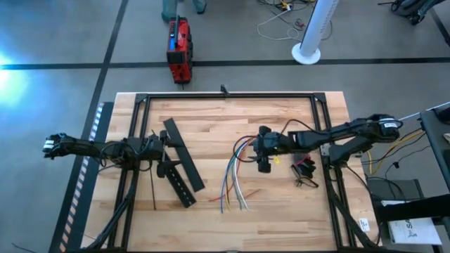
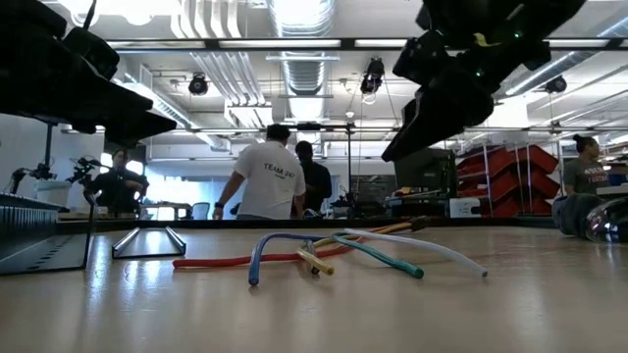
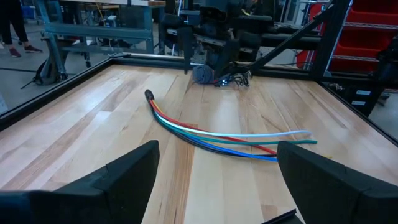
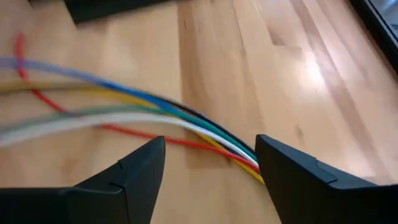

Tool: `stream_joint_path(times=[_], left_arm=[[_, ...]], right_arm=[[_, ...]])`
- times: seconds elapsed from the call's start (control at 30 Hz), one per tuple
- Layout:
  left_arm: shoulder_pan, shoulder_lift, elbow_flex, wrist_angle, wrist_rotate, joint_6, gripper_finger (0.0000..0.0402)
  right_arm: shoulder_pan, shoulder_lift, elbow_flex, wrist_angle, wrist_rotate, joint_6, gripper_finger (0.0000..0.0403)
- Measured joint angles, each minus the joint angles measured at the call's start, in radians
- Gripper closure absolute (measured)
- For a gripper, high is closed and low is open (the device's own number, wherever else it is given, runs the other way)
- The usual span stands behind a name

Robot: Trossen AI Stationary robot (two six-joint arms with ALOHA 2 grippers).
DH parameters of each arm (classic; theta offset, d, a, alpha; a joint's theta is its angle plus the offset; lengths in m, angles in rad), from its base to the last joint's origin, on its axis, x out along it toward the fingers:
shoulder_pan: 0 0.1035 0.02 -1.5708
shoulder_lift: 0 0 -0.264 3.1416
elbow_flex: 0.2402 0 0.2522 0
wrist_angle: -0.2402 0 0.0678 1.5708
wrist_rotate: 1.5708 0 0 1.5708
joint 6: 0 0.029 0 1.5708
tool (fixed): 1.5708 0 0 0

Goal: Ziptie cables
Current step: Wrap the cable wires with the black zip tie

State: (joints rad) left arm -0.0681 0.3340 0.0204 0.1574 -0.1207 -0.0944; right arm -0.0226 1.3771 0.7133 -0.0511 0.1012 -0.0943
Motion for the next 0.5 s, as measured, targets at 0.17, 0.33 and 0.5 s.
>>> stream_joint_path(times=[0.17, 0.33, 0.5], left_arm=[[0.000, 0.000, 0.000, 0.000, 0.000, 0.000, 0.0090], [0.000, 0.000, 0.000, 0.000, 0.000, 0.000, 0.0090], [0.000, 0.000, 0.000, 0.000, 0.000, 0.000, 0.0090]], right_arm=[[-0.067, 0.001, 0.019, -0.095, -0.004, -0.104, 0.0152], [-0.174, 0.001, 0.009, -0.102, -0.048, -0.110, 0.0154], [-0.279, 0.015, -0.003, -0.102, -0.122, -0.149, 0.0162]])
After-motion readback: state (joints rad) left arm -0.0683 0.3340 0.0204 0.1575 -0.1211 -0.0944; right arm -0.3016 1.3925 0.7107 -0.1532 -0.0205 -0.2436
